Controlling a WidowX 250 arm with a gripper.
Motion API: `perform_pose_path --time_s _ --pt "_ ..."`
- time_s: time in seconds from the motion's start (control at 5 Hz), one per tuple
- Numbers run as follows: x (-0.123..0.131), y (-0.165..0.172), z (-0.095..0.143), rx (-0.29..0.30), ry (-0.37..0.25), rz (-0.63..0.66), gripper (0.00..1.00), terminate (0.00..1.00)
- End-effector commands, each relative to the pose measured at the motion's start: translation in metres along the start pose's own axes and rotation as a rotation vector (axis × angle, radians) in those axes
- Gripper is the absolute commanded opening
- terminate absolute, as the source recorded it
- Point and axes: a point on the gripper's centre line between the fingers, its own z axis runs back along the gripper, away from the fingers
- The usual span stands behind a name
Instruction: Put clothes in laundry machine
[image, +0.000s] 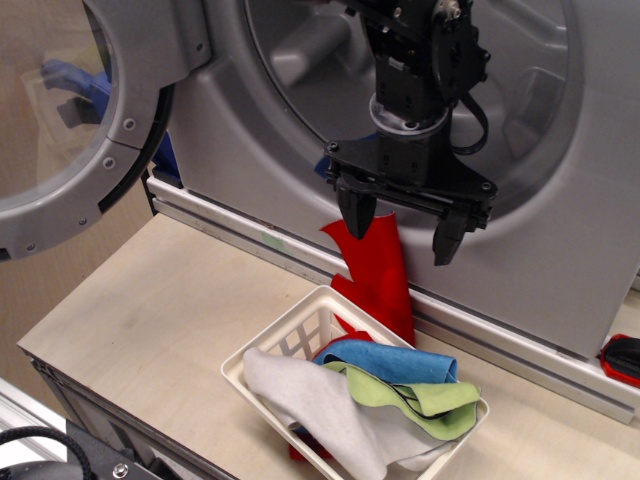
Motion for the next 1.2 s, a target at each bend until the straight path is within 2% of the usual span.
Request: perform_pose_path --time_s 0.0,0.2,0.4,0.8,1.0 --pt "0.0 0.0 0.0 0.0 0.0 0.0 1.0 0.0" --pt "-0.007 0.001 0.0 -0.094 0.026 -0.237 1.0 0.0" --pt "-0.019 0.002 0.005 -0.146 0.014 -0.482 1.0 0.0" --pt "-0.051 0.018 -0.001 -0.256 0.14 -0.968 1.0 0.0" --pt "-0.066 0.012 -0.014 -0.263 0.135 -1.195 1.0 0.0"
